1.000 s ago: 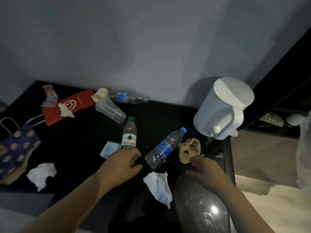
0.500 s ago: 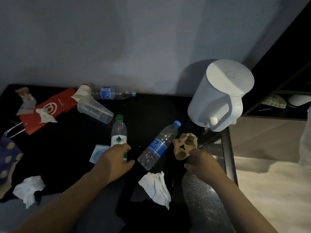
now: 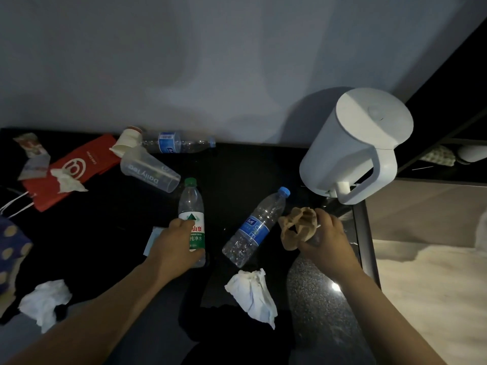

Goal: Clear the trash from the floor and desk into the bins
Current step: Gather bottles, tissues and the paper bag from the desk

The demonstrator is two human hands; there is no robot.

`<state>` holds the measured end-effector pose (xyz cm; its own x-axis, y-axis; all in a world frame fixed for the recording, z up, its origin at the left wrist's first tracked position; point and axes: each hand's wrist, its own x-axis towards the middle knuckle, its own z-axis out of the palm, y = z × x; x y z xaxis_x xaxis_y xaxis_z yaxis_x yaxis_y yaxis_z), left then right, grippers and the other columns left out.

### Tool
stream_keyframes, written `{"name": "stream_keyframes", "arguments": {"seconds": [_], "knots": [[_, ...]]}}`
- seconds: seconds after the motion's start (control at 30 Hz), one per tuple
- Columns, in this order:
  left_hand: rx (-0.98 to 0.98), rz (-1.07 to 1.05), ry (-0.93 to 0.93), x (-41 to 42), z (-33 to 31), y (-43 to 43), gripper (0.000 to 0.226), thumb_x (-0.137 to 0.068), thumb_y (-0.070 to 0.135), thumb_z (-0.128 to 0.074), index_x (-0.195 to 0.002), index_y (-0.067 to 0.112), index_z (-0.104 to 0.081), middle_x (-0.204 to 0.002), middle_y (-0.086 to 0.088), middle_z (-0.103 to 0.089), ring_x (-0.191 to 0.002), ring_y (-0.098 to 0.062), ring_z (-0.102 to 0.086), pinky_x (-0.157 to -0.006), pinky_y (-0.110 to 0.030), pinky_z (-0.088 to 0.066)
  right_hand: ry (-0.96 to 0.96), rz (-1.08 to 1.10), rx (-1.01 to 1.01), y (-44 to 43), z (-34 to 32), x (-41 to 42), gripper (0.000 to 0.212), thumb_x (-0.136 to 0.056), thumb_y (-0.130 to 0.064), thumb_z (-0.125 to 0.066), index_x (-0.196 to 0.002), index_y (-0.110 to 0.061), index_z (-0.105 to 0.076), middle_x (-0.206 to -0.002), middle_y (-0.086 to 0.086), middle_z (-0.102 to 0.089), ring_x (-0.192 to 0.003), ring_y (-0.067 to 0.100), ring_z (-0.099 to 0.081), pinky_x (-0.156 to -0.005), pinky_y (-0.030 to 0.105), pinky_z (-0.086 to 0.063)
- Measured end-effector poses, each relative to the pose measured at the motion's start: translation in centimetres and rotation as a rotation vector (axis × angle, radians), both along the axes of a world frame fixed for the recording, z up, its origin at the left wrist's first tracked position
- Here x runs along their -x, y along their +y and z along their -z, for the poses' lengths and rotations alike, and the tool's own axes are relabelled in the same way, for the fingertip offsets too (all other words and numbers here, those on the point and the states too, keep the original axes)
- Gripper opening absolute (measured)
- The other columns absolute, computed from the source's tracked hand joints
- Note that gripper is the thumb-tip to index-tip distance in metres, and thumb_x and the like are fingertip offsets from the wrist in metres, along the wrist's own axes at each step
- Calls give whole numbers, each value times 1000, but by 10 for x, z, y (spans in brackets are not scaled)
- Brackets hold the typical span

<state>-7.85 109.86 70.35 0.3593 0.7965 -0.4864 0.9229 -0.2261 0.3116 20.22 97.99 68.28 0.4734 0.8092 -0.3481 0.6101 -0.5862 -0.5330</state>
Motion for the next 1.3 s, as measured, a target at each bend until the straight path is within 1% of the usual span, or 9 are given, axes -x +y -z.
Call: {"name": "stream_keyframes", "arguments": {"seconds": [0.2,0.43,0.57,0.67,0.77,0.87,0.93,1.1,1.3], "knots": [[2,10,9,3,10,4,62,-85,34,-66,-137,12,-41,-132,-6,-42,-108,-15,-49,-87,-19,-38,6,-26,44,15,7,6,94,-76,-35,-76,-150,-19,-20,-150,9,-27,-131,29,-39,-99,37,-42],[-16,17,-7,7,19,7,68,-85,40,-65,-141,14,-37,-139,-4,-35,-96,-6,-31,-81,-13,-30,17,-19,53,27,16,8,95,-77,-36,-75,-152,-23,-16,-148,10,-28,-131,31,-38,-100,39,-41],[-13,16,-19,10,22,8,74,-87,37,-65,-146,13,-29,-142,-7,-32,-113,-14,-44,-88,-15,-35,-1,-43,61,31,19,8,96,-76,-34,-76,-151,-25,-16,-150,10,-25,-135,31,-33,-106,44,-40],[-3,17,-41,13,26,6,76,-86,35,-66,-148,16,-28,-145,-6,-28,-120,-17,-43,-94,-17,-36,11,-101,60,34,20,10,97,-72,-27,-78,-149,-28,-20,-149,9,-25,-136,31,-30,-105,46,-41],[-33,42,-35,13,29,4,71,-86,38,-65,-147,20,-32,-144,-7,-28,-117,-17,-44,-93,-16,-36,-45,-173,58,35,20,14,91,-71,-27,-78,-146,-29,-27,-145,8,-28,-133,31,-29,-103,44,-40],[-13,49,-68,11,32,3,62,-84,33,-68,-139,16,-44,-140,-9,-29,-112,-19,-51,-96,-25,-45,-83,-191,146,32,22,16,93,-72,-33,-78,-147,-30,-25,-146,11,-23,-137,32,-21,-108,47,-36],[-9,56,-79,9,33,3,57,-84,31,-69,-135,14,-48,-138,-9,-29,-109,-19,-53,-94,-23,-45,-106,-194,196,27,23,17,92,-74,-39,-75,-149,-29,-23,-147,12,-21,-139,33,-17,-110,50,-33],[-1,62,-88,10,36,-2,57,-85,28,-68,-136,14,-47,-142,-9,-23,-113,-20,-51,-97,-24,-44,-143,-146,191,15,26,25,85,-79,-48,-67,-149,-27,-24,-148,10,-23,-140,32,-19,-112,51,-31],[0,98,-70,16,37,-10,55,-87,29,-65,-136,16,-46,-146,-7,-18,-113,-19,-51,-94,-21,-44,-193,-143,246,5,30,28,89,-76,-53,-68,-148,-28,-23,-152,9,-21,-141,31,-21,-114,54,-24]]}}
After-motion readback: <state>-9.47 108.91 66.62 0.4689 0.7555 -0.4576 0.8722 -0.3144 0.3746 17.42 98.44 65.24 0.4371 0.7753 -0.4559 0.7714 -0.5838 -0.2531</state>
